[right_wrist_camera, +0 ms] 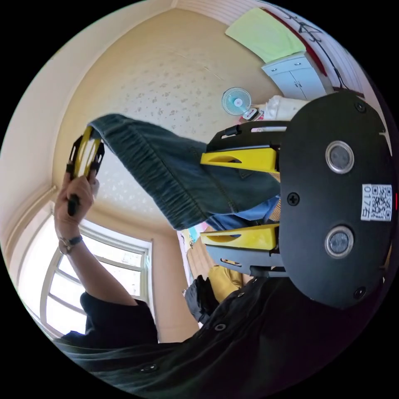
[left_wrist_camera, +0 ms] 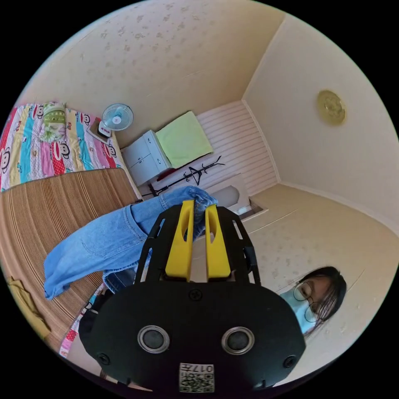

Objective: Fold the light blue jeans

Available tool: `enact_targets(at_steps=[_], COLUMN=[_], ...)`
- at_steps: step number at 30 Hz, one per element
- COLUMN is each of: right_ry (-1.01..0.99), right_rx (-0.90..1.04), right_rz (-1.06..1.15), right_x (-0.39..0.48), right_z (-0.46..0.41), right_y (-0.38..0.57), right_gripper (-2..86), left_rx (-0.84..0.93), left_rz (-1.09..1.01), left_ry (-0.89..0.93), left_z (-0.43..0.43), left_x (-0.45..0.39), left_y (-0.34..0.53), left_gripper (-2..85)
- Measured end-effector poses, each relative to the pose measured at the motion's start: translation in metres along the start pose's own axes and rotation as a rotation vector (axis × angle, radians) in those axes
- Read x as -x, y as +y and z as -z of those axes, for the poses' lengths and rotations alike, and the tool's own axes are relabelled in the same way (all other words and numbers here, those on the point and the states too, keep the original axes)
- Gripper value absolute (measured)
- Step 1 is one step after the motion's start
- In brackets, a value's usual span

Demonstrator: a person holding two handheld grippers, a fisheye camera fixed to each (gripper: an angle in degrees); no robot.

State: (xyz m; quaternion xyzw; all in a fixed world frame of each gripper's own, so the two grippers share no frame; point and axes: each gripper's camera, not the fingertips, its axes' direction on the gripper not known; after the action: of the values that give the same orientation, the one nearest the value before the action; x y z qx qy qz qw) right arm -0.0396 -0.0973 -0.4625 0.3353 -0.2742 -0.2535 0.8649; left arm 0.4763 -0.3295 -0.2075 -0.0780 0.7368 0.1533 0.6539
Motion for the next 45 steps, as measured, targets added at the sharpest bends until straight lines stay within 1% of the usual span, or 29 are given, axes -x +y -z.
enact_targets(at_steps=[1,4,5,6,7,8,10,12,13,15,16,18,19,21,22,24,25,27,28,29,31,32,34,36,39,40,41,45], right_ry=[0.007,0.137,0.224,0.333,0.381,0.431,0.413,0.316,0.284,0.17,0.16,0.114,0.091,-0.042,-0.088,-0.281,-0.324,-0.449,-0.476,-0.504,-0.485,-0.468,-0.496,-0.479,-0.433,-0.433,-0.443,-0.472], right_rx=[0.007,0.074,0.095,0.103,0.102,0.093,0.043,-0.072,-0.099,-0.212,-0.241,-0.377,-0.42,-0.571,-0.596,-0.648,-0.651,-0.639,-0.634,-0.633,-0.627,-0.626,-0.635,-0.655,-0.664,-0.668,-0.669,-0.595], right_rz=[0.014,0.112,0.153,0.163,0.162,0.165,0.132,-0.024,-0.067,-0.182,-0.208,-0.325,-0.346,-0.462,-0.494,-0.583,-0.597,-0.639,-0.642,-0.641,-0.605,-0.587,-0.562,-0.498,-0.443,-0.428,-0.398,-0.32], right_x=[0.006,0.036,0.046,0.053,0.054,0.055,0.046,0.013,0.003,-0.041,-0.052,-0.094,-0.105,-0.151,-0.163,-0.209,-0.219,-0.247,-0.252,-0.258,-0.261,-0.263,-0.267,-0.273,-0.288,-0.292,-0.301,-0.353], right_z=[-0.001,-0.01,-0.013,-0.015,-0.014,-0.009,0.012,0.053,0.063,0.104,0.113,0.152,0.162,0.193,0.198,0.21,0.212,0.214,0.215,0.217,0.225,0.23,0.237,0.251,0.275,0.28,0.287,0.293], right_y=[0.0,0.001,0.003,0.007,0.008,0.01,0.01,0.006,0.004,-0.002,-0.003,-0.006,-0.005,-0.002,-0.002,-0.003,-0.004,-0.009,-0.01,-0.012,-0.017,-0.021,-0.028,-0.038,-0.051,-0.054,-0.064,-0.11], right_gripper=[21.1,20.3,18.7,16.3,13.7,8.5,3.4,2.4,2.2,1.9,1.9,1.8,1.7,1.8,1.8,1.9,2.0,2.5,2.7,3.0,3.3,3.4,3.5,3.5,3.5,3.5,3.4,3.5], left_rx=[0.012,0.012,0.005,0.0,-0.012,-0.025,-0.044,-0.061,-0.072,-0.086,-0.088,-0.082,-0.077,-0.056,-0.044,-0.038,-0.05,-0.119,-0.192,-0.297,-0.425,-0.462,-0.502,-0.547,-0.637,-0.664,-0.694,-0.796], left_rz=[0.003,0.025,0.042,0.051,0.067,0.079,0.094,0.094,0.089,0.059,0.022,-0.065,-0.139,-0.238,-0.294,-0.363,-0.412,-0.492,-0.533,-0.599,-0.709,-0.753,-0.737,-0.766,-0.808,-0.861,-0.903,-0.947], left_ry=[-0.013,-0.001,0.017,0.024,0.033,0.039,0.052,0.067,0.076,0.076,0.067,0.06,0.069,0.084,0.097,0.109,0.09,-0.008,-0.093,-0.134,-0.175,-0.25,-0.347,-0.338,-0.194,-0.15,-0.144,-0.182], left_z=[-0.002,0.0,0.003,0.005,0.011,0.017,0.029,0.043,0.054,0.073,0.087,0.108,0.122,0.142,0.154,0.171,0.182,0.2,0.21,0.222,0.235,0.239,0.242,0.251,0.279,0.289,0.297,0.322], left_x=[-0.003,-0.004,-0.002,-0.001,0.001,0.002,0.002,0.001,-0.002,-0.007,-0.012,-0.022,-0.028,-0.036,-0.041,-0.049,-0.058,-0.076,-0.09,-0.107,-0.136,-0.157,-0.18,-0.201,-0.231,-0.248,-0.266,-0.315], left_y=[-0.001,-0.001,0.001,0.001,0.003,0.005,0.01,0.015,0.02,0.027,0.032,0.041,0.048,0.061,0.072,0.091,0.105,0.13,0.149,0.17,0.2,0.212,0.22,0.226,0.234,0.237,0.239,0.222], left_gripper=[4.9,4.9,4.9,4.9,4.9,4.9,4.9,4.9,4.9,4.9,5.0,5.1,5.2,5.4,5.6,5.9,6.0,5.9,5.3,4.5,3.8,3.5,3.1,2.6,1.8,1.6,1.5,1.2])
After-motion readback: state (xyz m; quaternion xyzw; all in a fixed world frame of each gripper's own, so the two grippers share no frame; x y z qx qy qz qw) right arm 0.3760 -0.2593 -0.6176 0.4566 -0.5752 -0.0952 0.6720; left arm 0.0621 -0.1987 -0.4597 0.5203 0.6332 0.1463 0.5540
